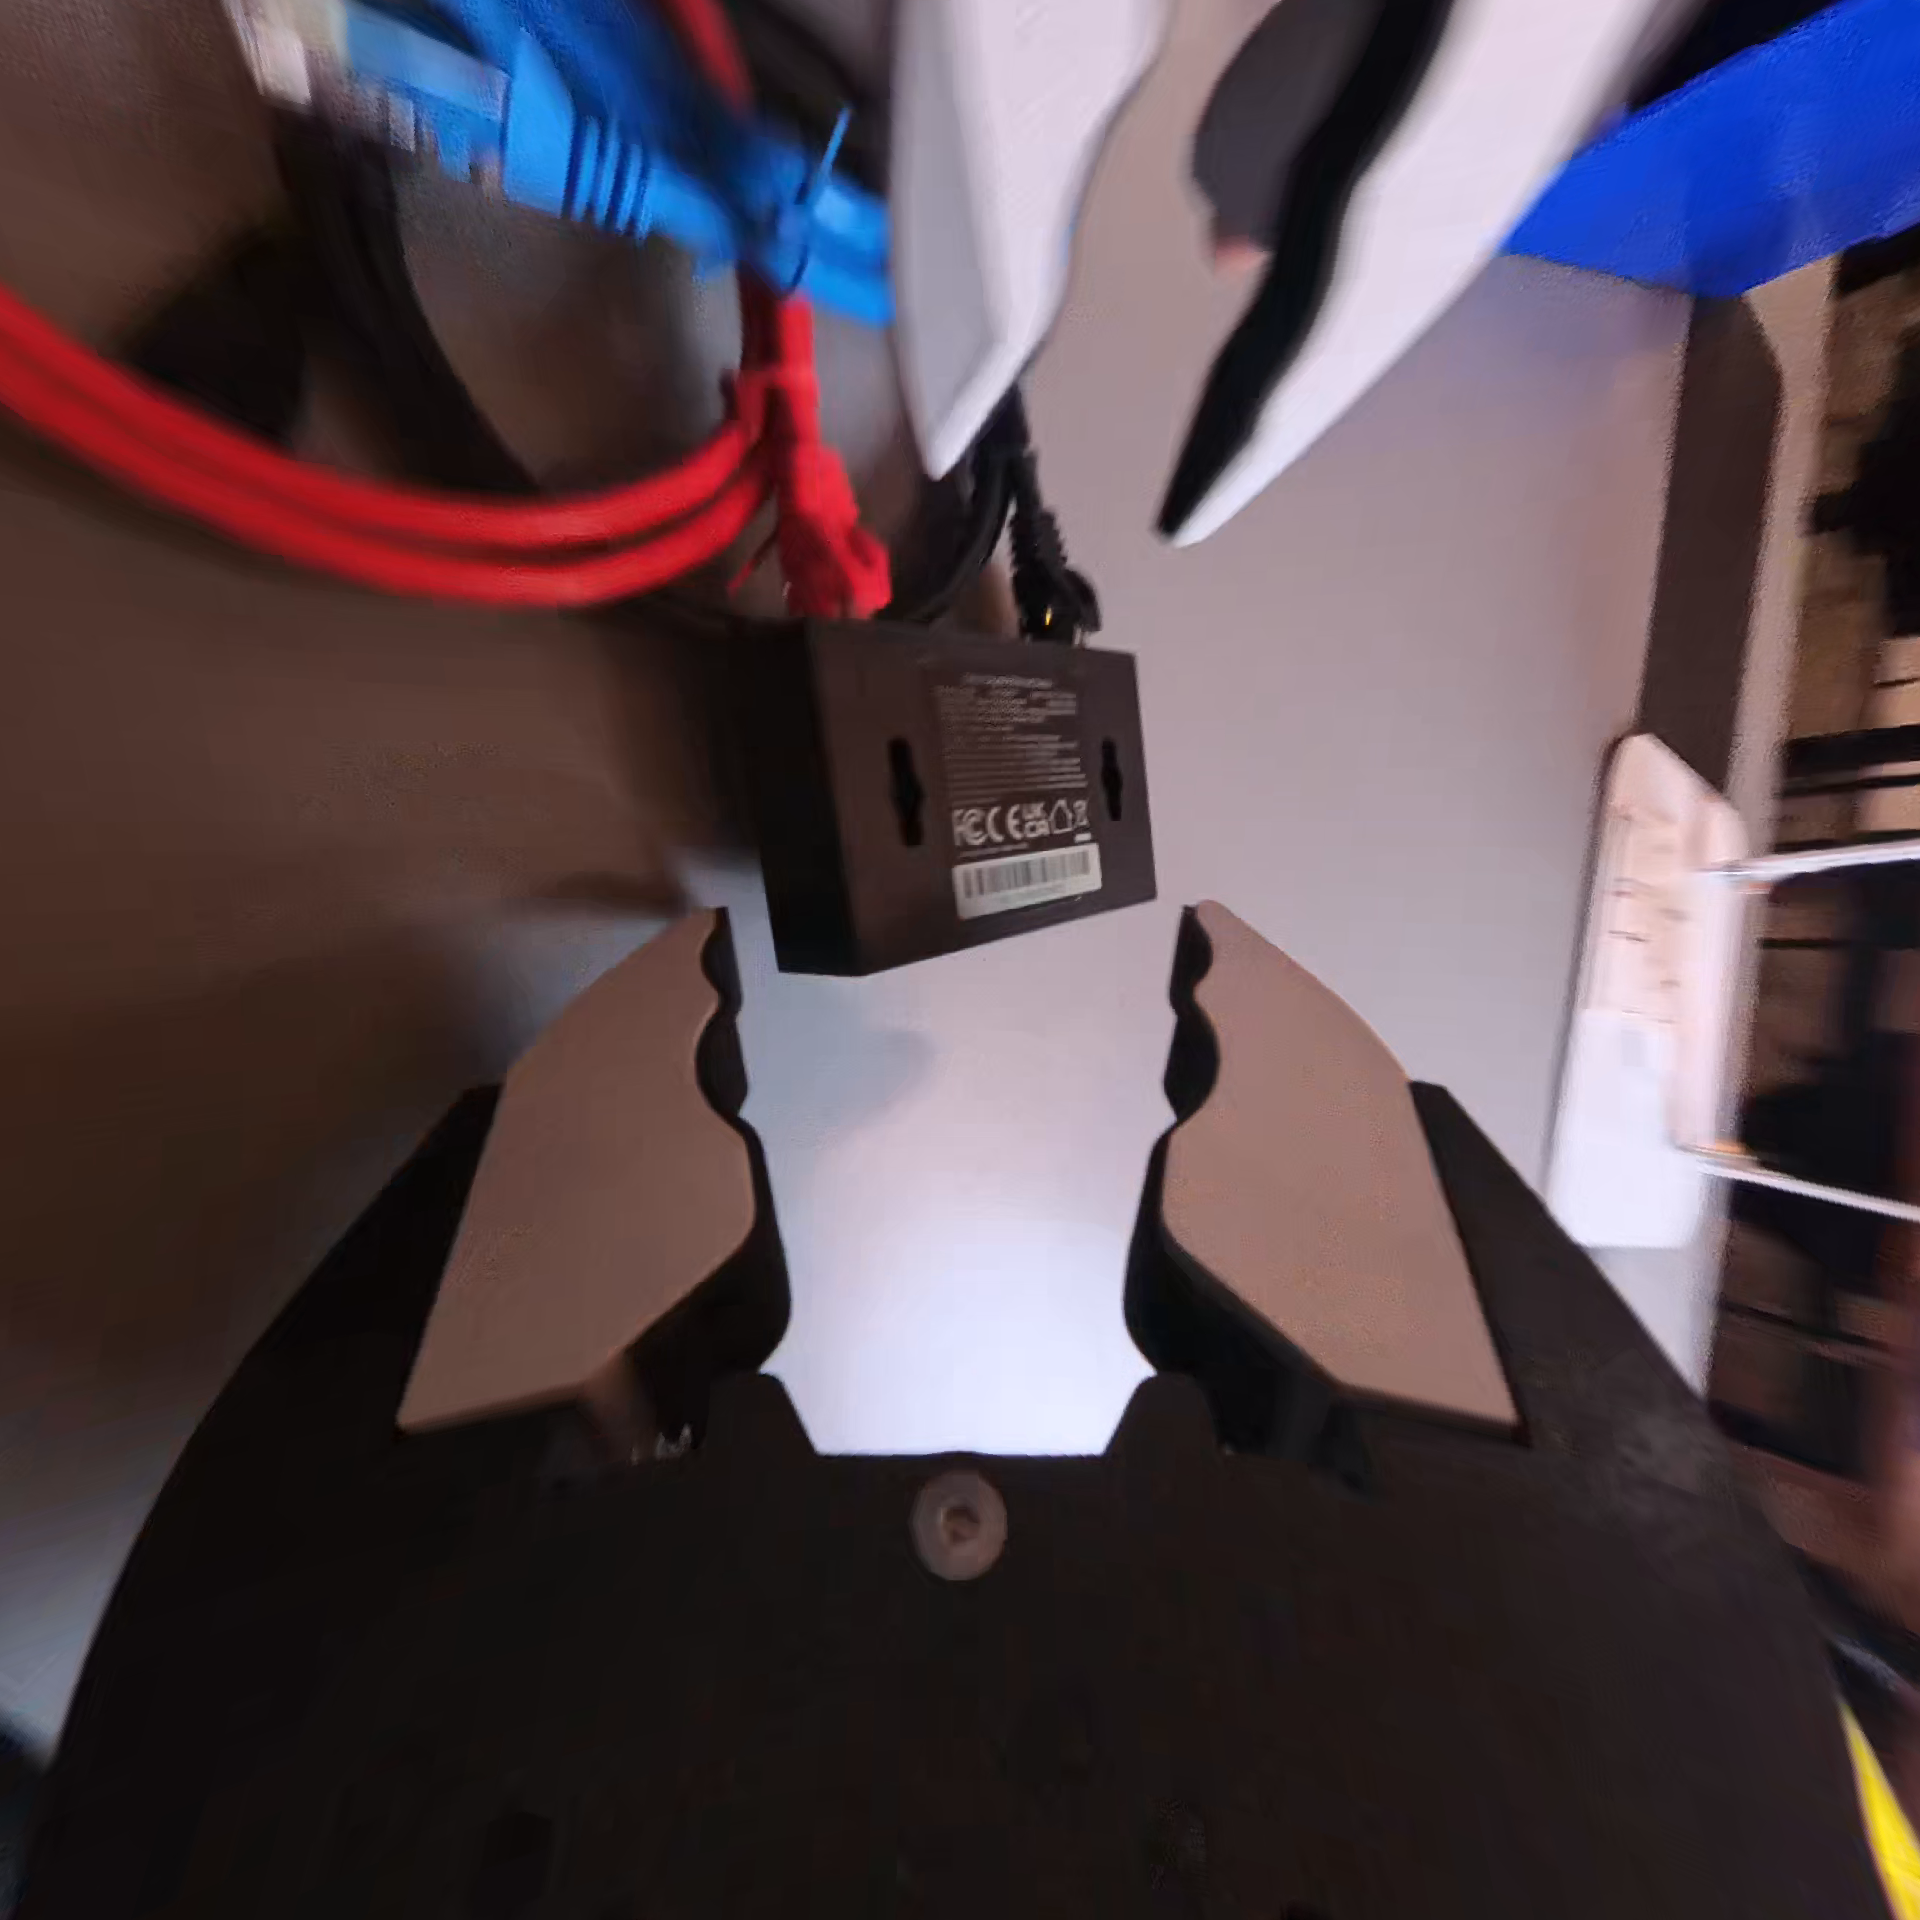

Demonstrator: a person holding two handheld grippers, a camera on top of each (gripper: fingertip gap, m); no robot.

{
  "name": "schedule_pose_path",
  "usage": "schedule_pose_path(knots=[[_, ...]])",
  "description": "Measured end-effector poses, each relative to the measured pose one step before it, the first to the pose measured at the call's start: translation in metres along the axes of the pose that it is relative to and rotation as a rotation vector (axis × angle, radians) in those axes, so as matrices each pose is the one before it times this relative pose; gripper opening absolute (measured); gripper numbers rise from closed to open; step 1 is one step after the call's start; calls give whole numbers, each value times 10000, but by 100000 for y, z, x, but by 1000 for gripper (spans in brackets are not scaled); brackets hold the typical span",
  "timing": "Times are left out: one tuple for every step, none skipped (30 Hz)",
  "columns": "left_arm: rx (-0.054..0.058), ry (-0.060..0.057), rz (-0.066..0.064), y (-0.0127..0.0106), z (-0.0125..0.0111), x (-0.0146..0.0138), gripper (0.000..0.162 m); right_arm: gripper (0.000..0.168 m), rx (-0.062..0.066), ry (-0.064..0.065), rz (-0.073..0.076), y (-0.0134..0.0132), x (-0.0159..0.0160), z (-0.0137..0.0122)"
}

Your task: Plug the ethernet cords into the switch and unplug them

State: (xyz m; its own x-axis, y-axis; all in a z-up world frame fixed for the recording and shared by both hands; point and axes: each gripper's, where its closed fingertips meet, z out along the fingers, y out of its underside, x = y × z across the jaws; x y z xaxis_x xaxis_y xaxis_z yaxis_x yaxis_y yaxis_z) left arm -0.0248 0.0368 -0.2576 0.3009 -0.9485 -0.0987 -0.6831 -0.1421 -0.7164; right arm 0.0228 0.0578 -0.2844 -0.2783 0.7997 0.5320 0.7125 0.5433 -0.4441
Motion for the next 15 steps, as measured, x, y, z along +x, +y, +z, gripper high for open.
schedule_pose_path(knots=[[212,155,-178,-225,-250,64,36,61,-272,793,-876,145,54,422],[242,174,-155,-310,-207,144,37,43,77,621,-802,-215,-1,207],[193,156,-70,-259,-130,224,38,41,-35,576,-717,-64,214,198],[104,58,44,-164,-41,198,40,39,-130,254,-416,-1,164,120],[3,-14,176,-26,23,210,42,38,73,67,21,-322,293,-78],[-98,-114,253,100,63,94,44,36,399,17,299,-716,420,-235],[-120,-191,255,136,78,-21,47,34,401,-176,522,-675,301,-213],[-33,-128,207,-7,91,47,49,33,362,-212,706,-619,362,-197],[10,-85,151,-136,87,140,51,31,414,-267,822,-689,397,-235],[-7,-99,195,-166,65,142,49,30,224,-352,865,-496,353,-205],[-21,-285,178,-176,7,-154,48,29,220,-334,767,-520,293,-202],[-112,-329,181,-36,24,-279,46,29,128,-380,716,-399,107,-134],[-246,-245,184,210,88,-205,45,29,137,-314,621,-337,52,-76],[-154,-93,127,154,141,-10,42,29,68,-217,522,-142,72,26],[-151,-98,19,209,220,-67,40,29,97,-172,459,-91,73,29]])
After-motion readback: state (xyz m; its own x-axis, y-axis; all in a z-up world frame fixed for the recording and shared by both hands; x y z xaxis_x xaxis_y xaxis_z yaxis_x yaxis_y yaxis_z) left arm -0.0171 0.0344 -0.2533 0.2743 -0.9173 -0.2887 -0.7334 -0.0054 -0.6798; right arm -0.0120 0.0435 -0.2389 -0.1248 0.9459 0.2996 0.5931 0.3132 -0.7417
